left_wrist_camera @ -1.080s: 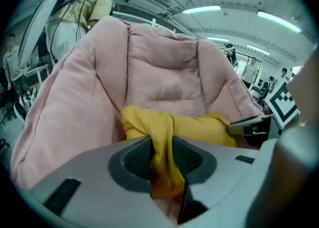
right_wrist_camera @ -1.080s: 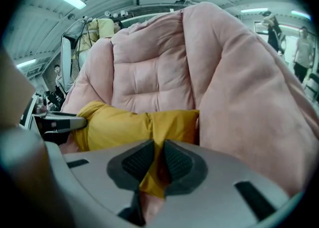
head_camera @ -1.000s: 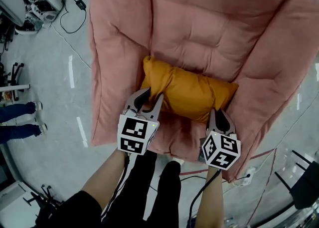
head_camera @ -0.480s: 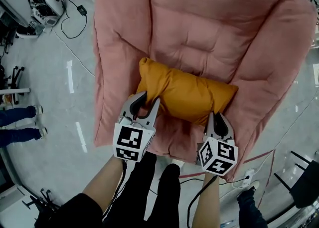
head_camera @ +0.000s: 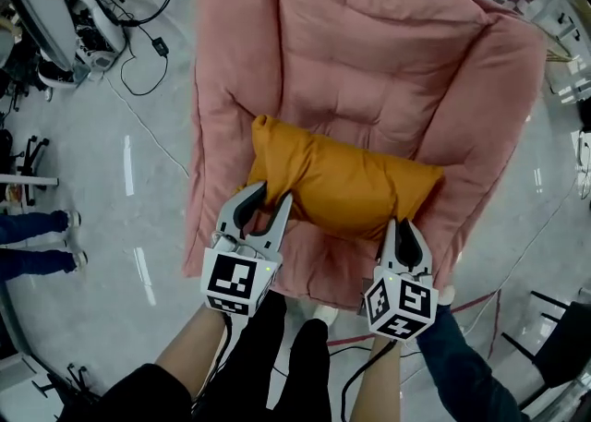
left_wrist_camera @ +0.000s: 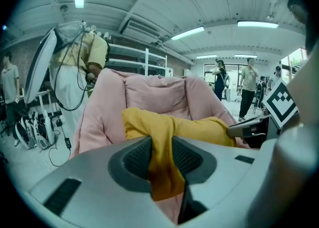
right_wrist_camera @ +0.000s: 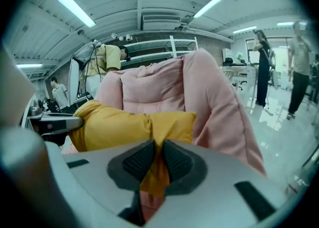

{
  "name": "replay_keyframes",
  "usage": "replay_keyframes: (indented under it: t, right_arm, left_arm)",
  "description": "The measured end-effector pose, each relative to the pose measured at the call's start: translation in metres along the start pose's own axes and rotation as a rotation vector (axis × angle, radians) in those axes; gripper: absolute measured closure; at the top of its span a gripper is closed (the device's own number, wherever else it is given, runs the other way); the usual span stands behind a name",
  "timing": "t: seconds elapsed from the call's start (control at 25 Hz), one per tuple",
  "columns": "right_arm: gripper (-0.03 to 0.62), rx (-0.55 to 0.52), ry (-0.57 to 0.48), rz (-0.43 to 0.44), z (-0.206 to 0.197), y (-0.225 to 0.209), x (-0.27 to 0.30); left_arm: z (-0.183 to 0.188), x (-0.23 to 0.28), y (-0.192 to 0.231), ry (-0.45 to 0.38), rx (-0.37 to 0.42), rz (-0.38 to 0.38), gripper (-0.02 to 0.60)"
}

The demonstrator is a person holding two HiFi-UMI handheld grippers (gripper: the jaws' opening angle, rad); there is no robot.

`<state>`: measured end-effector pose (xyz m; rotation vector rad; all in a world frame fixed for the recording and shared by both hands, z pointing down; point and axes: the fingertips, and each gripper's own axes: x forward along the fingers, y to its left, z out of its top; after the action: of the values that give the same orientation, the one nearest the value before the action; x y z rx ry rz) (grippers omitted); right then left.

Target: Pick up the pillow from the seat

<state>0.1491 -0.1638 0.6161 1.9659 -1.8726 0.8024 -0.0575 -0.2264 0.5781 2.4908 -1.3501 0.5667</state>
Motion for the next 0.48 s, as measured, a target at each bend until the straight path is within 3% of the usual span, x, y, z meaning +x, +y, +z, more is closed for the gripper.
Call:
replay_keyframes:
  t: [0.48]
  right_arm:
    - [0.522, -0.011, -0.153, 0.001, 0.080, 0.011, -0.102]
  left_arm:
    - [0.098, -0.085, -0.027, -0.142, 0.038, 0.014, 0.456]
